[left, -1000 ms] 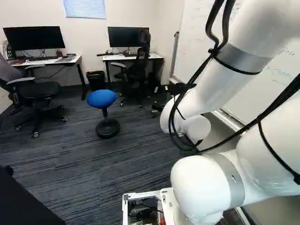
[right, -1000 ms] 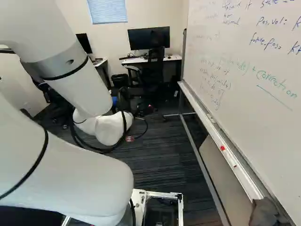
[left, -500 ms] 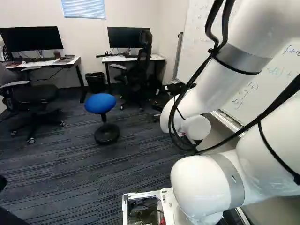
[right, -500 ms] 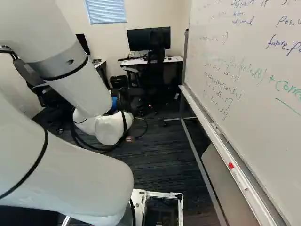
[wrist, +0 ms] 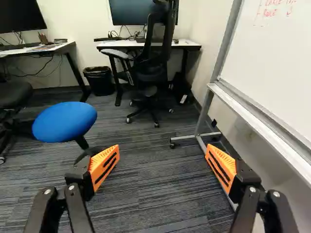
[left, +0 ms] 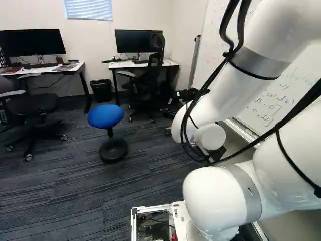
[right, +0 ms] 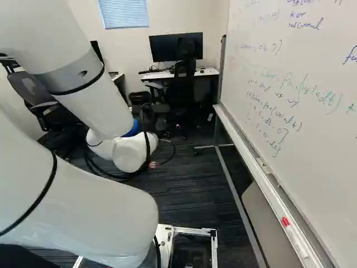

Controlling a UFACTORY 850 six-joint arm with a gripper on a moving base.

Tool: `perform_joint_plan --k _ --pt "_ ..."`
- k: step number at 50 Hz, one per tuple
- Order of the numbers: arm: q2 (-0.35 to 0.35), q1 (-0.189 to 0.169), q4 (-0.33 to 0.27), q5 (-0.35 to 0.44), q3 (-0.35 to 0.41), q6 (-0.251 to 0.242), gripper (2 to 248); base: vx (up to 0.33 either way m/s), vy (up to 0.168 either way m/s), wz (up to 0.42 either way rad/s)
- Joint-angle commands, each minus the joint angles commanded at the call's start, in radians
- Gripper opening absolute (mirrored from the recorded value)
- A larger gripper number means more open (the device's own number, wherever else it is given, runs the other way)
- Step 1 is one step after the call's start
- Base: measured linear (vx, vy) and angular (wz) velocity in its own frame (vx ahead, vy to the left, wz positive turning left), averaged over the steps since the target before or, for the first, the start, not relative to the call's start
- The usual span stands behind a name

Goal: Open the door and move inside

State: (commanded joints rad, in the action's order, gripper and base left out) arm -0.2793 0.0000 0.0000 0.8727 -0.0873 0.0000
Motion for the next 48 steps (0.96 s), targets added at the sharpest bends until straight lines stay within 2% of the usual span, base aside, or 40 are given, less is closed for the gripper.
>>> perform_joint_plan --k 22,48 --pt "0.000 0.000 0.000 0.000 0.000 0.000 247 0.171 0.005 0.003" --pt "0.000 0.000 0.000 0.000 0.000 0.000 247 -0.001 0.000 0.001"
